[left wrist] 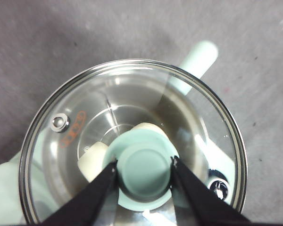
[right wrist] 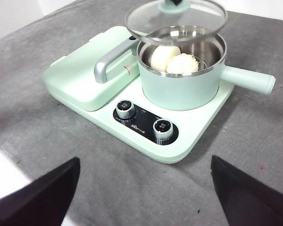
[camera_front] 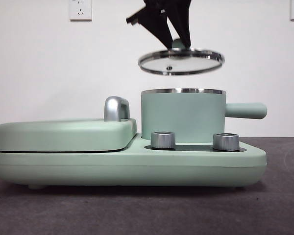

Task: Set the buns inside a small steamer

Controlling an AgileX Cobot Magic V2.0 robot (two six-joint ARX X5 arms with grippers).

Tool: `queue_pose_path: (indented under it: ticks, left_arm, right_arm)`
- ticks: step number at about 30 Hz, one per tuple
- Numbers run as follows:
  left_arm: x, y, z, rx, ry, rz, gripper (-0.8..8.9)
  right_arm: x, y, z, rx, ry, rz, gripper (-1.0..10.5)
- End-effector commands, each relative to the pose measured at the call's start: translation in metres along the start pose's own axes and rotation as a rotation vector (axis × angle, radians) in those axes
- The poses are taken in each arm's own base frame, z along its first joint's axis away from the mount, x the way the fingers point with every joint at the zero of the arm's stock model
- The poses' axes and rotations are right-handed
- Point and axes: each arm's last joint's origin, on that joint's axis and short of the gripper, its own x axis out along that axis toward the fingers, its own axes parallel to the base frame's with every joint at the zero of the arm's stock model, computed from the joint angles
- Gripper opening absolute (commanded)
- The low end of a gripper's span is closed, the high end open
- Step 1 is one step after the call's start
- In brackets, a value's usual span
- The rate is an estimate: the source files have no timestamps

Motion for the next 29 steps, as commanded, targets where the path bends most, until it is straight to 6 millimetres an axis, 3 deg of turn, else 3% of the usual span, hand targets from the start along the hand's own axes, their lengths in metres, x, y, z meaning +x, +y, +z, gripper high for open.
queue_pose_path:
  ticks: [1, 7, 29]
  left_arm:
    - [0.008, -0.001, 0.005, 0.004, -0.024, -0.008, 0.15]
    - [0.029, 0.002, 0.006, 0.011, -0.005, 0.009, 0.15]
    - [0.053, 0.002, 0.003, 0.056, 0.053, 0.003, 0.15]
  right_arm:
    - [-0.002, 0.001, 0.003, -0.012, -0.016, 0.013, 4.4]
    - [-0.002, 0.001, 0.003, -0.010, -0.016, 0.012, 4.4]
    - [-0.002, 0.000, 0.003, 0.001, -0.017, 0.005, 4.4]
